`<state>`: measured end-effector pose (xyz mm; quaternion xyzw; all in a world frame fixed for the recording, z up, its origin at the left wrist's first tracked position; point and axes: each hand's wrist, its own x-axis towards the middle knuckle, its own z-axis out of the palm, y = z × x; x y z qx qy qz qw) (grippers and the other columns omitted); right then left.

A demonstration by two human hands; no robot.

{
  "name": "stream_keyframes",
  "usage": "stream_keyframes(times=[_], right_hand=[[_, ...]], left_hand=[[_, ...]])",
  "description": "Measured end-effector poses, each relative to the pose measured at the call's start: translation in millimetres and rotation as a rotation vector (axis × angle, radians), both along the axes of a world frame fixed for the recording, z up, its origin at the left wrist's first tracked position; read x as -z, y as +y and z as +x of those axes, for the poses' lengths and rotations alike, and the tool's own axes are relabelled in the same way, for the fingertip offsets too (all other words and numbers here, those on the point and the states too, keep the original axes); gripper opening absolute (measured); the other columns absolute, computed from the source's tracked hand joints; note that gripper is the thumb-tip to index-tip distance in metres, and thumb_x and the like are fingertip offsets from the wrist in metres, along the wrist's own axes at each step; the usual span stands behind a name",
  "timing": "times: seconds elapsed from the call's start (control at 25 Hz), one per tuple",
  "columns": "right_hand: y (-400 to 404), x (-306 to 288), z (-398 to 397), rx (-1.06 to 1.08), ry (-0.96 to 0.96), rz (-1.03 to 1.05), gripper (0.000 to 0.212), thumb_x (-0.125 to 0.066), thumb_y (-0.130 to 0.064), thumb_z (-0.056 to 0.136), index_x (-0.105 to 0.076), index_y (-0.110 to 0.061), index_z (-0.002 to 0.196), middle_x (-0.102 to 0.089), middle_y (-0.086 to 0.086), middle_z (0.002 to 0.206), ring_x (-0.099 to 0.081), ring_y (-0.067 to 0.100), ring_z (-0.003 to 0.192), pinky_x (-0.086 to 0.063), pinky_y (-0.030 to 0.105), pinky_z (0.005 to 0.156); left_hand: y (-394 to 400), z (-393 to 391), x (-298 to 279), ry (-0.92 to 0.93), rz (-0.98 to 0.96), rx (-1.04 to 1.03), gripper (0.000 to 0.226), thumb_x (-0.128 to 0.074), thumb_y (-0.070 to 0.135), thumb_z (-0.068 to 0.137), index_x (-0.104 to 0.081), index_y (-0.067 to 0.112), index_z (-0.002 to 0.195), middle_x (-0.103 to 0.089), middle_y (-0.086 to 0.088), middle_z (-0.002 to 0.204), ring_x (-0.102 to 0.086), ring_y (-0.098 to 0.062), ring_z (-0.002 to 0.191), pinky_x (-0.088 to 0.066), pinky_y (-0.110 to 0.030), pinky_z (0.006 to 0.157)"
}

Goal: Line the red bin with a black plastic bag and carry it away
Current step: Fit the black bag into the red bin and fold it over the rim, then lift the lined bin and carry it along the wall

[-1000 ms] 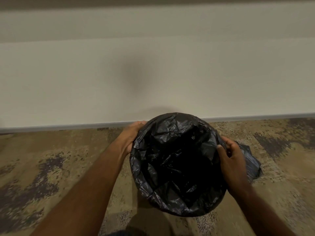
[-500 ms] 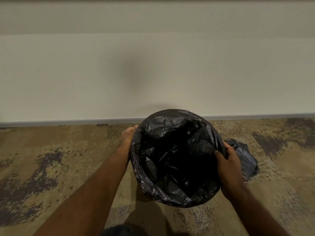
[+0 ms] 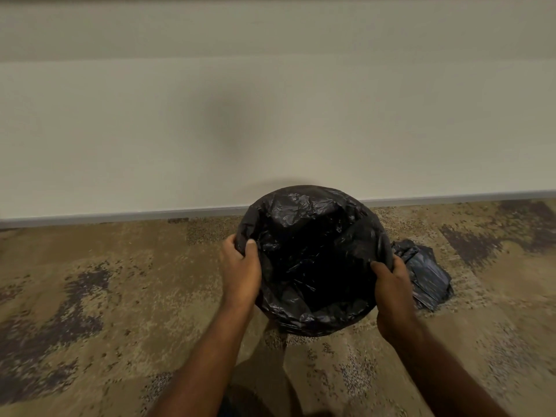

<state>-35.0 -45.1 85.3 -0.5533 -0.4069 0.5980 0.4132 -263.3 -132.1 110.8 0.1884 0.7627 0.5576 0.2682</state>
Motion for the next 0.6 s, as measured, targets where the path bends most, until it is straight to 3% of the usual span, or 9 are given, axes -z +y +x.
stream_keyframes(times=[0.08, 0.2, 0.28, 0.36, 0.44, 0.6], right_hand=[[-2, -1, -2, 0.012, 0.046, -0.058, 0.028, -0.05, -0.024, 0.104, -0.054, -0.029, 0.131, -0.066, -0.004, 0.121, -0.066, 0.017, 0.106, -0.053, 0.034, 0.078], [-5, -1, -5, -0.013, 0.067, -0.102, 0.039, -0.05, -0.027, 0.104, -0.051, -0.028, 0.143, -0.064, -0.003, 0.128, -0.064, 0.02, 0.114, -0.052, 0.044, 0.092], [-9, 0, -6, -0.047, 0.046, -0.097, 0.038, -0.051, -0.027, 0.103, -0.051, -0.031, 0.141, -0.065, -0.006, 0.126, -0.064, 0.017, 0.112, -0.052, 0.04, 0.088], [-10, 0, -2, -0.115, -0.013, -0.093, 0.035, -0.053, -0.025, 0.101, -0.052, -0.035, 0.134, -0.064, -0.012, 0.121, -0.063, 0.012, 0.108, -0.051, 0.031, 0.078], [-1, -2, 6, -0.235, -0.163, -0.078, 0.026, -0.055, -0.026, 0.099, -0.057, -0.033, 0.124, -0.065, -0.013, 0.115, -0.064, 0.008, 0.101, -0.049, 0.025, 0.071], [34, -19, 26, -0.441, -0.376, -0.222, 0.01, -0.061, -0.025, 0.098, -0.063, -0.025, 0.107, -0.07, -0.001, 0.1, -0.065, 0.014, 0.074, -0.05, 0.025, 0.056]], left_hand=[[-3, 5, 7, -0.024, 0.022, -0.039, 0.03, -0.04, 0.033, 0.106, -0.05, 0.019, 0.13, -0.06, -0.004, 0.119, -0.061, -0.025, 0.111, -0.053, -0.05, 0.098], [-5, 9, 15, -0.287, 0.174, -0.132, 0.045, -0.031, 0.039, 0.109, -0.054, 0.014, 0.139, -0.063, 0.004, 0.12, -0.061, -0.019, 0.116, -0.048, -0.042, 0.102], [-3, 8, 20, -0.502, 0.231, -0.147, 0.057, -0.028, 0.048, 0.108, -0.053, 0.014, 0.146, -0.064, -0.004, 0.136, -0.06, -0.025, 0.126, -0.045, -0.047, 0.112], [-3, 7, 22, -0.578, 0.246, -0.159, 0.061, -0.026, 0.053, 0.107, -0.06, 0.015, 0.14, -0.067, -0.007, 0.134, -0.063, -0.029, 0.123, -0.047, -0.049, 0.11], [-1, 5, 23, -0.552, 0.241, -0.191, 0.062, -0.026, 0.055, 0.105, -0.065, 0.016, 0.132, -0.069, -0.006, 0.128, -0.064, -0.029, 0.119, -0.049, -0.048, 0.108], [14, 11, 7, -0.263, 0.012, -0.261, 0.069, -0.022, 0.061, 0.103, -0.071, 0.013, 0.112, -0.067, -0.002, 0.107, -0.064, -0.029, 0.105, -0.053, -0.048, 0.099]])
